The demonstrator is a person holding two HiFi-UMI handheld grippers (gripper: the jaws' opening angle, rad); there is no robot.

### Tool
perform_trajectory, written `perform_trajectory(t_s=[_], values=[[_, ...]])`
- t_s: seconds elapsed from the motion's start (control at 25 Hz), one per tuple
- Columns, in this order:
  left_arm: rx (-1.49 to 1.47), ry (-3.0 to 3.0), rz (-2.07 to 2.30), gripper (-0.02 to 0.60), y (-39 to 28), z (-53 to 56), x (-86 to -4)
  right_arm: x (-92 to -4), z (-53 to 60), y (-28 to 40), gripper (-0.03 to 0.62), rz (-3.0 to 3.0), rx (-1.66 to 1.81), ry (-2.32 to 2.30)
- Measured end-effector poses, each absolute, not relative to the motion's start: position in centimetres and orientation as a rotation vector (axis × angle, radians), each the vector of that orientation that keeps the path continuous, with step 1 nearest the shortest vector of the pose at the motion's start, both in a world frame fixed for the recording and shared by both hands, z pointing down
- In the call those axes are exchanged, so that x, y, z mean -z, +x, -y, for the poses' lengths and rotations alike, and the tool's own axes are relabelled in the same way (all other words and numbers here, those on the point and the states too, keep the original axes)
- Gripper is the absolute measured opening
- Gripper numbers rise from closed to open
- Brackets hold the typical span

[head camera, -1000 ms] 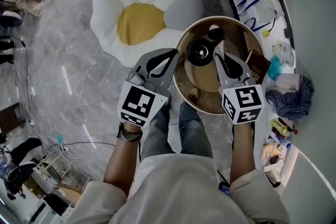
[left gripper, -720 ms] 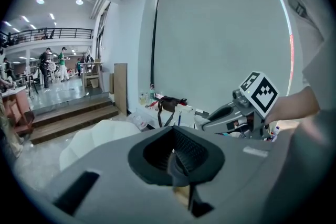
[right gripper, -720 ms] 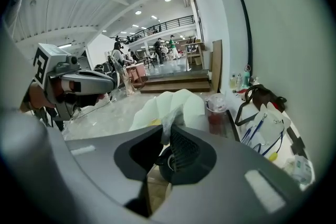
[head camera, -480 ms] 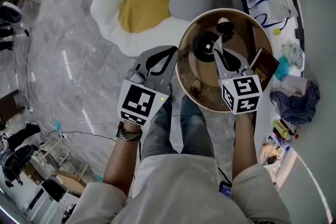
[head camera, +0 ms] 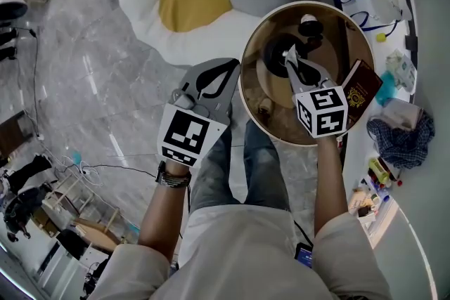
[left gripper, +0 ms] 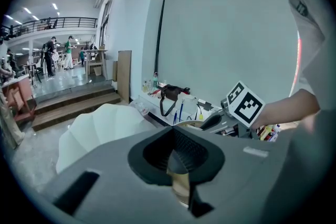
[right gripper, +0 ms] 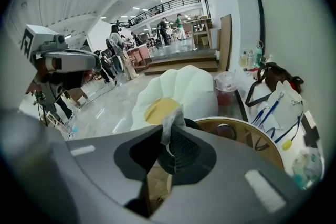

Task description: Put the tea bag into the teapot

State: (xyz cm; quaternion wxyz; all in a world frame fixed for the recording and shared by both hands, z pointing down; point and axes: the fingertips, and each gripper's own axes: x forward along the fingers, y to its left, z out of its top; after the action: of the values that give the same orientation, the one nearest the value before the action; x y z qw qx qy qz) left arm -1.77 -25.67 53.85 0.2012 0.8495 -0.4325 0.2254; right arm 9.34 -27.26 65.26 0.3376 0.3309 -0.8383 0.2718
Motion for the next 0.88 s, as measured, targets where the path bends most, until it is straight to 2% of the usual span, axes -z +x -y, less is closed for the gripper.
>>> perform_trajectory(t_s=[0.88], values=[[-0.658,2.311,1.156,0.006,-2.1,25.2,-57.1,-71.1,28.3,9.3,0.048,2.004,-0.843,0.838]])
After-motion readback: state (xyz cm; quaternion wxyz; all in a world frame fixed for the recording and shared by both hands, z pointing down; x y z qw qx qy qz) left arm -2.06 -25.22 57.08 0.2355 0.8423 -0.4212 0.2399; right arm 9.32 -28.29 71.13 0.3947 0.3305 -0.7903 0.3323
